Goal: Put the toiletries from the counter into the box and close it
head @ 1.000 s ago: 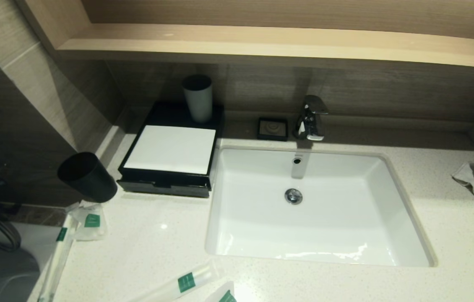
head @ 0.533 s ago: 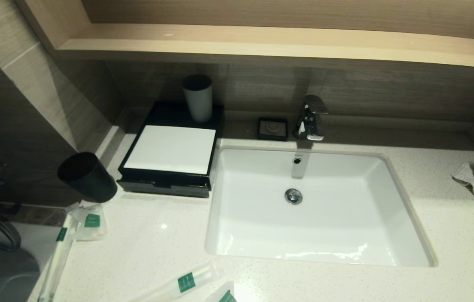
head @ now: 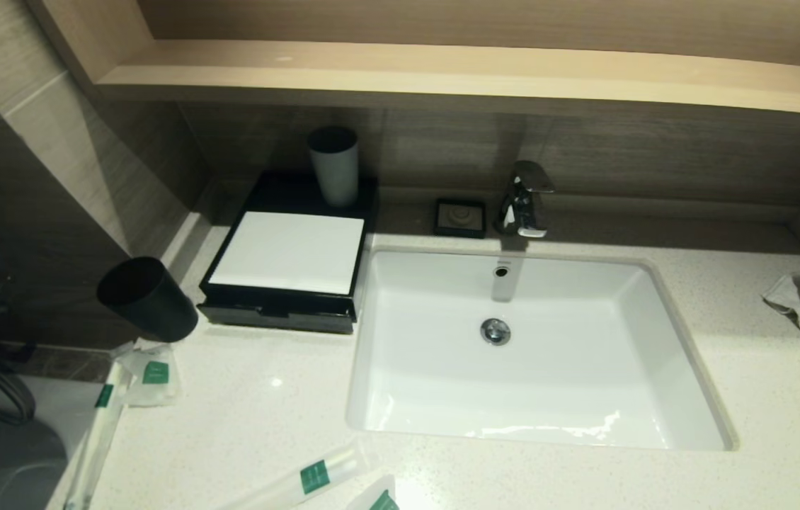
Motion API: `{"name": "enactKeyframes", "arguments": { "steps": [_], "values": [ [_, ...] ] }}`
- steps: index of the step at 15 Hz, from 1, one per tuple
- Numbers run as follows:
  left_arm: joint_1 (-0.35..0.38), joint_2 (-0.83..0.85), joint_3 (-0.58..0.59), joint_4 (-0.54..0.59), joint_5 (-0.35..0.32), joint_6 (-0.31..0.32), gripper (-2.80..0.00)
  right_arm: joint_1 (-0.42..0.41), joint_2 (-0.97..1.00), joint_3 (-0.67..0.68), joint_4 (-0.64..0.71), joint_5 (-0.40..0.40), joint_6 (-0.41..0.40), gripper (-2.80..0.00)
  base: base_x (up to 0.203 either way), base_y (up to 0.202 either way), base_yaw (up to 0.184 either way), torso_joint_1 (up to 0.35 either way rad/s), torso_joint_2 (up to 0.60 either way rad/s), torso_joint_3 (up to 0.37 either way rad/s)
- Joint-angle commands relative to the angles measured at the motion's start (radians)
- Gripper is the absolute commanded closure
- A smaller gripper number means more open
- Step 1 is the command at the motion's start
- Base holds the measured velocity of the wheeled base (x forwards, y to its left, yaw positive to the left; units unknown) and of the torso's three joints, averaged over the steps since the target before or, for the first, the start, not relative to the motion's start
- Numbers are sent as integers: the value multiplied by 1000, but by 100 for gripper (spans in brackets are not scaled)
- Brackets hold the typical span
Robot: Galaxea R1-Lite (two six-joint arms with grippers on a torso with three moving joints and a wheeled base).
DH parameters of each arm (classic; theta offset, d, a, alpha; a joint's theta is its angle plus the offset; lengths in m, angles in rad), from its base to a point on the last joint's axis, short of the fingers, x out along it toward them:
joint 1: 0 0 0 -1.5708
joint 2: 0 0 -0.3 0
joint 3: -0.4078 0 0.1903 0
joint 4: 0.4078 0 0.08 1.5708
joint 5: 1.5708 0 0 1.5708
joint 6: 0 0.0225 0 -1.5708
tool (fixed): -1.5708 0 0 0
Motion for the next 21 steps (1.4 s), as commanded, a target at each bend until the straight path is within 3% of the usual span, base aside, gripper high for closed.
{"name": "enactKeyframes", "arguments": {
  "steps": [1, 13, 21],
  "values": [
    [0, 1, 0, 1, 1, 3, 0, -1, 0, 0, 0, 0, 0, 0, 0, 0, 0, 0, 0, 0],
    [0, 1, 0, 1, 1, 1, 0, 0, 0, 0, 0, 0, 0, 0, 0, 0, 0, 0, 0, 0],
    [0, 1, -190, 16, -54, 20, 0, 0, 0, 0, 0, 0, 0, 0, 0, 0, 0, 0, 0, 0]
  ]
}}
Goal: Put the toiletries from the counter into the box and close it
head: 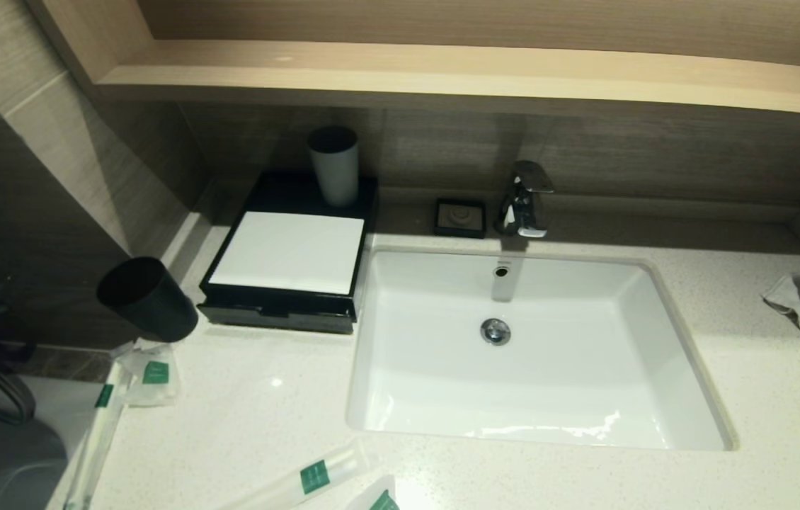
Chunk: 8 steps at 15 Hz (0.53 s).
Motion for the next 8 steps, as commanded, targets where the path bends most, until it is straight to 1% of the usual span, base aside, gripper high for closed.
{"name": "enactKeyframes", "arguments": {
  "steps": [1, 3, 5, 8],
  "values": [
    [0, 0, -85, 27, -28, 31, 0, 0, 0, 0, 0, 0, 0, 0, 0, 0, 0, 0, 0, 0],
    [0, 0, -179, 106, -52, 46, 0, 0, 0, 0, 0, 0, 0, 0, 0, 0, 0, 0, 0, 0],
    [0, 0, -268, 193, -54, 49, 0, 0, 0, 0, 0, 0, 0, 0, 0, 0, 0, 0, 0, 0],
    [0, 0, -306, 238, -33, 51, 0, 0, 0, 0, 0, 0, 0, 0, 0, 0, 0, 0, 0, 0]
  ]
}}
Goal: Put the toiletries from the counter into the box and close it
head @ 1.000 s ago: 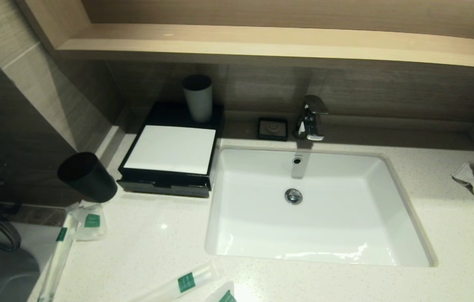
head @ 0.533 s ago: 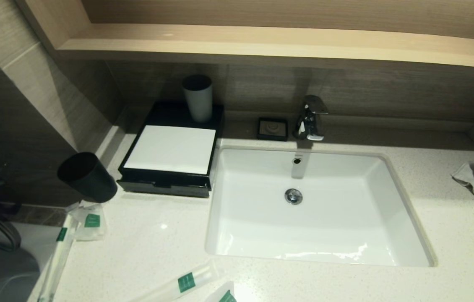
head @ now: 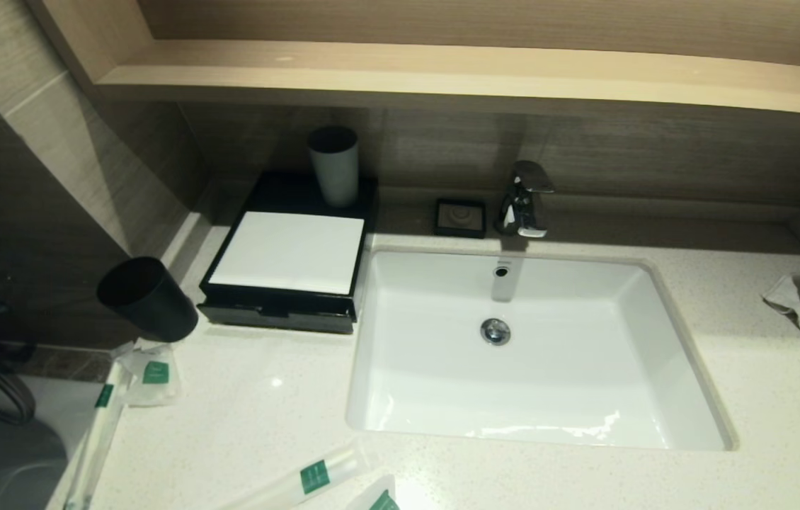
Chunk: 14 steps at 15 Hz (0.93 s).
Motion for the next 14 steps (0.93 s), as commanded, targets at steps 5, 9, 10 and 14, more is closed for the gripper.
{"name": "enactKeyframes", "arguments": {
  "steps": [5, 9, 10, 14],
  "values": [
    [0, 0, -88, 93, 4, 1, 0, 0, 0, 0, 0, 0, 0, 0, 0, 0, 0, 0, 0, 0],
    [0, 0, -213, 161, 1, 17, 0, 0, 0, 0, 0, 0, 0, 0, 0, 0, 0, 0, 0, 0],
    [0, 0, -245, 175, 1, 35, 0, 0, 0, 0, 0, 0, 0, 0, 0, 0, 0, 0, 0, 0],
    [0, 1, -341, 202, 19, 114, 0, 0, 0, 0, 0, 0, 0, 0, 0, 0, 0, 0, 0, 0]
  ]
}}
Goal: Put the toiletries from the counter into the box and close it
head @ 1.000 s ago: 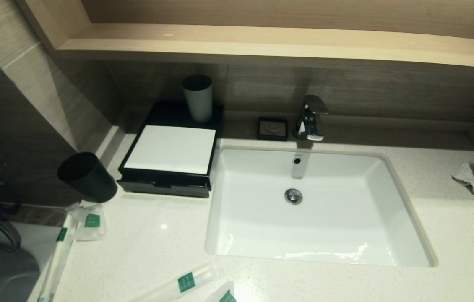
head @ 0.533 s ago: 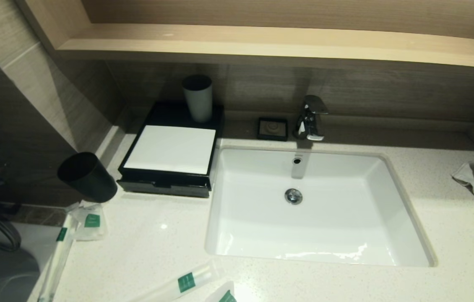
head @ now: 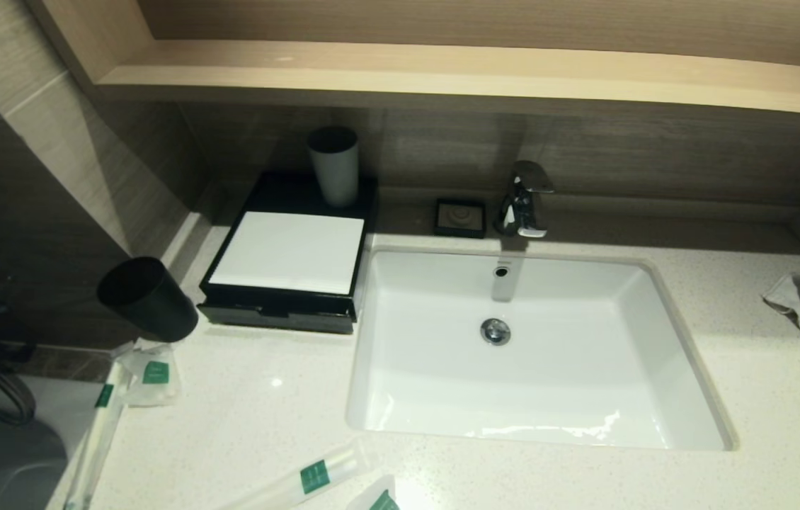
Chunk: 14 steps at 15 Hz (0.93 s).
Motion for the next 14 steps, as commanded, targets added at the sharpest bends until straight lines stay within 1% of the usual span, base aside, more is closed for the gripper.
{"name": "enactKeyframes", "arguments": {
  "steps": [1, 3, 5, 7, 9, 11, 14],
  "values": [
    [0, 1, -48, 8, 19, 17, 0, 0, 0, 0, 0, 0, 0, 0, 0, 0, 0, 0, 0, 0],
    [0, 5, -89, 29, 24, 19, 0, 0, 0, 0, 0, 0, 0, 0, 0, 0, 0, 0, 0, 0],
    [0, 68, -164, 34, 42, 19, 0, 0, 0, 0, 0, 0, 0, 0, 0, 0, 0, 0, 0, 0],
    [0, 240, -268, 22, 67, 4, 0, 0, 0, 0, 0, 0, 0, 0, 0, 0, 0, 0, 0, 0],
    [0, 405, -358, 9, 83, -26, 0, 0, 0, 0, 0, 0, 0, 0, 0, 0, 0, 0, 0, 0],
    [-1, 539, -392, 8, 92, -43, 0, 0, 0, 0, 0, 0, 0, 0, 0, 0, 0, 0, 0, 0],
    [1, 703, -386, 16, 105, -50, 0, 0, 0, 0, 0, 0, 0, 0, 0, 0, 0, 0, 0, 0]
  ]
}}
